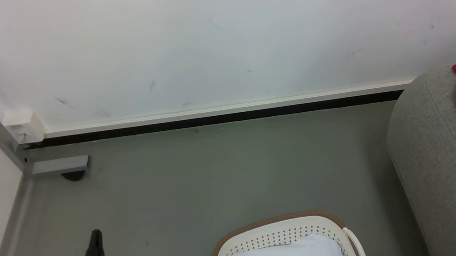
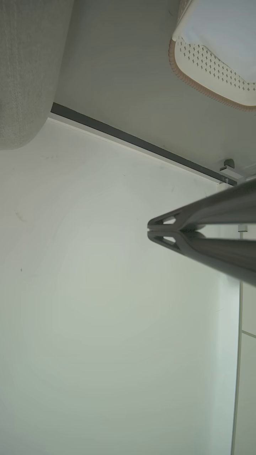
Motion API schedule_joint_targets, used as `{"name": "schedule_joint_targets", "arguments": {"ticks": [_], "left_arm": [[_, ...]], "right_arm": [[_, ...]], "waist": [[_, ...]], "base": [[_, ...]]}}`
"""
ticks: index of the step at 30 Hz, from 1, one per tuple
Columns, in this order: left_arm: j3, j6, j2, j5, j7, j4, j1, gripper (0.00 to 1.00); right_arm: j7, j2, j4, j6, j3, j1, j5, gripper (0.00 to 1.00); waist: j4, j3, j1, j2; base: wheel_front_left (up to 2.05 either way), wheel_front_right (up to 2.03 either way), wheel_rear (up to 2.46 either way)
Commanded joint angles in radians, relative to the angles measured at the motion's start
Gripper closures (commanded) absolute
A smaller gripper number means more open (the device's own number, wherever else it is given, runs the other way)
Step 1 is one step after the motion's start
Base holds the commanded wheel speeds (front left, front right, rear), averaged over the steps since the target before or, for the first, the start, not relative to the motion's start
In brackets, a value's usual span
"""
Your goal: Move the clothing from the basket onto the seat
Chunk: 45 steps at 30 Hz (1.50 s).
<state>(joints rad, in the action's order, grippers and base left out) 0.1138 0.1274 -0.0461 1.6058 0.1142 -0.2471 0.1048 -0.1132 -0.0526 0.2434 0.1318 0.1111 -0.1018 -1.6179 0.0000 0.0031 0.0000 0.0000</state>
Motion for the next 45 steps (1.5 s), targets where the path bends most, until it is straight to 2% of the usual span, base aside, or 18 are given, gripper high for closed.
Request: {"name": "schedule_joint_targets", "arguments": {"ticks": [1,45], "left_arm": [[0.001,0.006,-0.008,0.013,0.004,0.004,0.008,1.00],[0.001,0.006,-0.008,0.013,0.004,0.004,0.008,1.00]], "right_arm": [[-0.002,0.002,0.002,-0.002,0.005,-0.012,0.006,1.00],[-0.004,0.002,0.002,-0.002,0.006,-0.013,0.008,1.00]], "waist": [[0.000,0.000,0.0000,0.0000],[0.000,0.000,0.0000,0.0000]], "base": [[0.00,0.00,0.00],[0.00,0.00,0.00]]}}
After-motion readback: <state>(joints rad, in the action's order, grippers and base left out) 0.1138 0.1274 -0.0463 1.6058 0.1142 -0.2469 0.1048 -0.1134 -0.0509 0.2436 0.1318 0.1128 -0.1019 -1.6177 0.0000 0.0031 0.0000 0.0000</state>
